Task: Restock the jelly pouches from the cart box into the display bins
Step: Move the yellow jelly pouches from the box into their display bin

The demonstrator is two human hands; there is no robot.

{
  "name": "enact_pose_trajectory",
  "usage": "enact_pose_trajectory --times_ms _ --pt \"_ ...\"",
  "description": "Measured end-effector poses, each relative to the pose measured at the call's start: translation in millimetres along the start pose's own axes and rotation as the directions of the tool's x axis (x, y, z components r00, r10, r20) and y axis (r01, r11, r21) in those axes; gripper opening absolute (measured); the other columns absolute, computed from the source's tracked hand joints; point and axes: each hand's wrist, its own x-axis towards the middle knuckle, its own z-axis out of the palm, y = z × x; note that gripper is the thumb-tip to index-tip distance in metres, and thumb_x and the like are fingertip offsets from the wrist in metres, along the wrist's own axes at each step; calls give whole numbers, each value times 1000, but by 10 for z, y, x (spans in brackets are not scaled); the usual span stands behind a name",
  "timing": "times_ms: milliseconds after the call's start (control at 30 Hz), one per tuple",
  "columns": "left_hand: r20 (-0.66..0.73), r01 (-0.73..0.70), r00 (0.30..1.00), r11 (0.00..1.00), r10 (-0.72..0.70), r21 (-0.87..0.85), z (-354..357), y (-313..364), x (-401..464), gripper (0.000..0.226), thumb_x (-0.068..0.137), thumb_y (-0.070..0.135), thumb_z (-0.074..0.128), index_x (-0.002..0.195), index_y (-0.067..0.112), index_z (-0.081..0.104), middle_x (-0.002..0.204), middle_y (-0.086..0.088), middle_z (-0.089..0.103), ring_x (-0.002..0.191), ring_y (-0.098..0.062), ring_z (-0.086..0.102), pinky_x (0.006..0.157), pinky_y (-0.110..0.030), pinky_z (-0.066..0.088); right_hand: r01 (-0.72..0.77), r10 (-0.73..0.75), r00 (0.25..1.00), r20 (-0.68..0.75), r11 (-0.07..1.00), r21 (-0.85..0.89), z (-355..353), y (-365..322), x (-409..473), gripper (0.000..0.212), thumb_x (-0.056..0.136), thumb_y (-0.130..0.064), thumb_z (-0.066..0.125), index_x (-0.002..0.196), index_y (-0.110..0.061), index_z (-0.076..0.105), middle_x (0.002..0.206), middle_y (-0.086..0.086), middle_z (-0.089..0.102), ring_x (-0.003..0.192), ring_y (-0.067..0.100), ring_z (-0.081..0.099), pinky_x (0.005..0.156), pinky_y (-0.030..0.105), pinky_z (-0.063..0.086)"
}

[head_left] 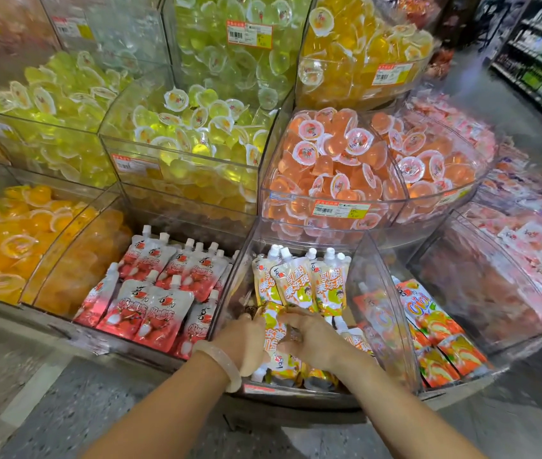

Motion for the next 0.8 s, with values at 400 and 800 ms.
enact_pose_trajectory --times_ms 400,800 --pt "-238 -193 940 957 244 216 -592 416 -11 94 87 45 60 151 16 -2 158 -17 -7 147 -31 -6 119 -44 13 -198 96 957 -273 906 -374 -576 -169 -541 87 89 -40 57 152 -23 0 159 11 -12 146 29 -13 120 43 0" --pt "-233 -357 882 904 409 233 -474 2261 -154 90 89 29 60 151 18 -5 158 -12 -13 146 -28 -13 118 -45 2 -430 283 836 -470 870 -242 -1184 794 -1827 87 89 -44 56 152 -24 0 159 8 -16 147 25 -15 119 40 -1"
